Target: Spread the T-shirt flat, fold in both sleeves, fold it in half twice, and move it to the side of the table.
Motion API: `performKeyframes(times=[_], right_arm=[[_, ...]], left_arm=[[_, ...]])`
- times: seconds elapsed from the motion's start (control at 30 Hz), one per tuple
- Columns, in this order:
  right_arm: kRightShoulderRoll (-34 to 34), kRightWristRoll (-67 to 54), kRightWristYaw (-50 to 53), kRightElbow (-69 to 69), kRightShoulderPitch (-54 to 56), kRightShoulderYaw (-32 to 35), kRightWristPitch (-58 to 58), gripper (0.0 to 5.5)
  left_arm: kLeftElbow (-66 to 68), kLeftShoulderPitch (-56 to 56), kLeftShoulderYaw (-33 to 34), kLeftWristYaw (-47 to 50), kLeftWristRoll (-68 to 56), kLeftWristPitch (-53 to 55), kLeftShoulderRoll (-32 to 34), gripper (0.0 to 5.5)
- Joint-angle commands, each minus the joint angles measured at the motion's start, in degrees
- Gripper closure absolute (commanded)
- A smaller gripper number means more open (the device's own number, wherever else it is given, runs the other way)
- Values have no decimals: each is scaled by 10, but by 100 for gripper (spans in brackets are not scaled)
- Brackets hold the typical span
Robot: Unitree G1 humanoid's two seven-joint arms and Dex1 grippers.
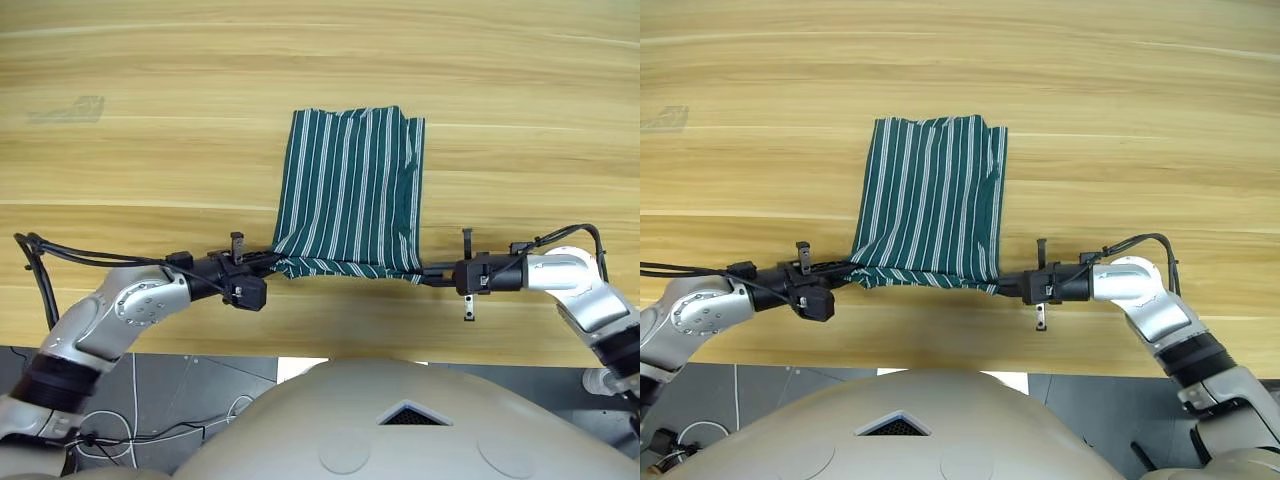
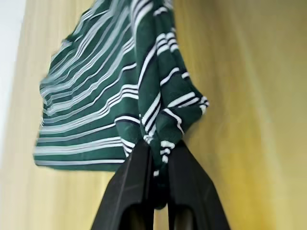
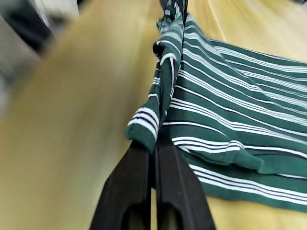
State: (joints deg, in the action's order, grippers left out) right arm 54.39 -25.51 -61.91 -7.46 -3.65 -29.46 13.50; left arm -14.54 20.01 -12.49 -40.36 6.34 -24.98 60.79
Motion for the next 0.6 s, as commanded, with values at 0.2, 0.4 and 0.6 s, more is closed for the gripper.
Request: performKeyframes(times=[0.2, 0.4, 0.6], right_arm=[[33, -117, -38, -112, -81, 115, -142, 550], [16, -104, -48, -139, -129, 153, -154, 550], [-33, -86, -38, -135, -104, 165, -161, 550]], left_arm=[[-225, 195, 177, -138, -257, 153, 69, 532], [-297, 291, 168, -192, -207, 175, 59, 532], [-252, 167, 123, -182, -184, 192, 15, 532]])
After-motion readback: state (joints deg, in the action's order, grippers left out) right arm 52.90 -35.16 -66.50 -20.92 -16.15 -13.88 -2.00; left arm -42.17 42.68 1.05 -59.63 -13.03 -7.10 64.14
